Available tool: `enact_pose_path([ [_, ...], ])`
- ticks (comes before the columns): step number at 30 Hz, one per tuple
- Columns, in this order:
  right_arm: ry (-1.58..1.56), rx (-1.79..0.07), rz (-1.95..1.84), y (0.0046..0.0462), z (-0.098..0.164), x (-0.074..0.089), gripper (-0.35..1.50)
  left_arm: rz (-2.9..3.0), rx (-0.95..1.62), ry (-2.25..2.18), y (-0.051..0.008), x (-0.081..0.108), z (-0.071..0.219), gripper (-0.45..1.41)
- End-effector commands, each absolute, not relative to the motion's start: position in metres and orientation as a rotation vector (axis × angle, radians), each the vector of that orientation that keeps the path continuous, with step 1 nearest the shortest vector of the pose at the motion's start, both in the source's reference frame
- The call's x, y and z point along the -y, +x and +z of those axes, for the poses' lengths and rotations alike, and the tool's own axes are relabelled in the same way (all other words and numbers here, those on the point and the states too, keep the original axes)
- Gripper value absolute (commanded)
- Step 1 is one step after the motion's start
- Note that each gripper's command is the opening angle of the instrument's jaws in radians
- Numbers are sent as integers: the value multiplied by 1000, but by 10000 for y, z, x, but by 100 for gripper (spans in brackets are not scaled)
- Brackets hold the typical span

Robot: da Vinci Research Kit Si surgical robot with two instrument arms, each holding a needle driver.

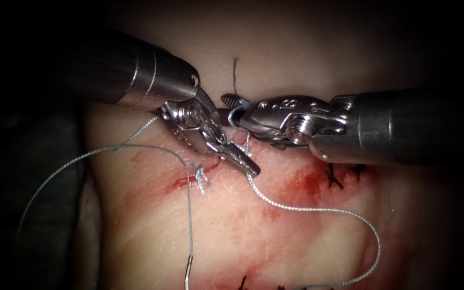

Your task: Wound Closure

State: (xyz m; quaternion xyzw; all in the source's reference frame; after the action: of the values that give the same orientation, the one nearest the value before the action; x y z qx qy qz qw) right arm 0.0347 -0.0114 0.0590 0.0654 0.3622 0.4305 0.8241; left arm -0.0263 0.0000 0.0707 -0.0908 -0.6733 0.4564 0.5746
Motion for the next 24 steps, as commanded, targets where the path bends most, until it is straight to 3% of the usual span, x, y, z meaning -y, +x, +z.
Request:
enact_pose_path([
  [1, 126, -763, 955, 357, 592, 114, 16, 1065, 1579, -213, -269, -1, 712, -45],
  [2, 115, -758, 970, 357, 593, 114, 19, 1065, 1579, -213, -269, -1, 712, -45],
  [6, 77, -738, 1025, 355, 592, 114, 61, 1058, 1582, -208, -268, -3, 711, -45],
  [16, -7, -696, 1141, 350, 594, 119, 54, 1052, 1583, -210, -271, -8, 712, -45],
  [24, -9, -694, 1165, 340, 611, 116, 34, 1041, 1583, -208, -276, -11, 713, -45],
])
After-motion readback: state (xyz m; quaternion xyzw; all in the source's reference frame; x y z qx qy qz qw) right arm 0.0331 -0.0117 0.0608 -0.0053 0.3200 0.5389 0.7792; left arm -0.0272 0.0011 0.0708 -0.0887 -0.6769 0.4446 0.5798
